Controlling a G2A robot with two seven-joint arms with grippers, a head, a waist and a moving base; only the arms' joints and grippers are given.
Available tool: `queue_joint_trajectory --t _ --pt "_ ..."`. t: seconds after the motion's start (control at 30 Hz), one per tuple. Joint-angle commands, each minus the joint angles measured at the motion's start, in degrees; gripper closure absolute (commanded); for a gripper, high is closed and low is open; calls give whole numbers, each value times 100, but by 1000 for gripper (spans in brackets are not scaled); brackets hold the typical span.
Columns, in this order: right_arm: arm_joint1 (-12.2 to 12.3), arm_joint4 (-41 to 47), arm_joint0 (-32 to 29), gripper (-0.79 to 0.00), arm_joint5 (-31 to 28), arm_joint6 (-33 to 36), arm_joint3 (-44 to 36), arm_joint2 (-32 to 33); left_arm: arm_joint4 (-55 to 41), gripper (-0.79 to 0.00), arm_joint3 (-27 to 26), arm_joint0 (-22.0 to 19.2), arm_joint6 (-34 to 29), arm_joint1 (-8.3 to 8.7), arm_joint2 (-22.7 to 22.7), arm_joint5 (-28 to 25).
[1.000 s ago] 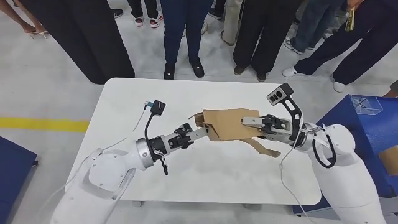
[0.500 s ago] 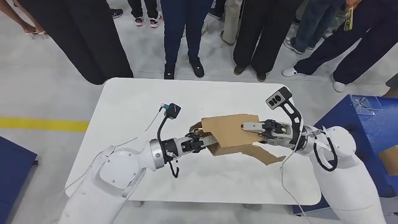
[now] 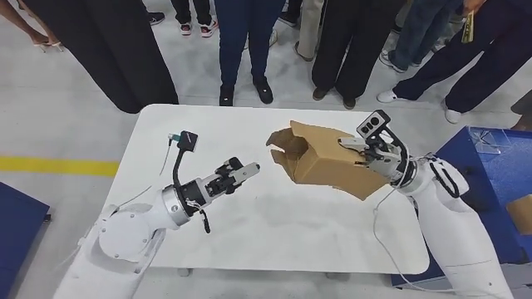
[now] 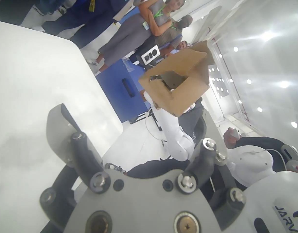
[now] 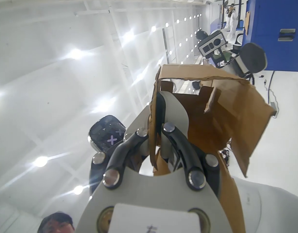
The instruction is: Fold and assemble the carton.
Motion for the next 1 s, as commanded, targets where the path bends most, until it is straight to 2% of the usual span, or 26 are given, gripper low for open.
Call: queue_joint_trajectory --t 0.0,0.37,0.63,0.83,0.97 --pt "-3 -35 18 0 20 43 -16 -35 75 -785 31 -6 -67 4 36 57" --pt "4 -324 -123 0 -37 272 -260 -108 248 -785 196 -340 -125 -55 502 117" --pt "25 -536 -251 0 -125 387 -412 -60 332 -785 328 -560 -217 -92 754 354" --pt "51 -905 -291 0 -345 376 -520 16 494 -785 432 -734 -294 -121 959 655" --pt "81 -1408 -307 0 -727 234 -630 149 514 -785 451 -772 -255 -130 978 753"
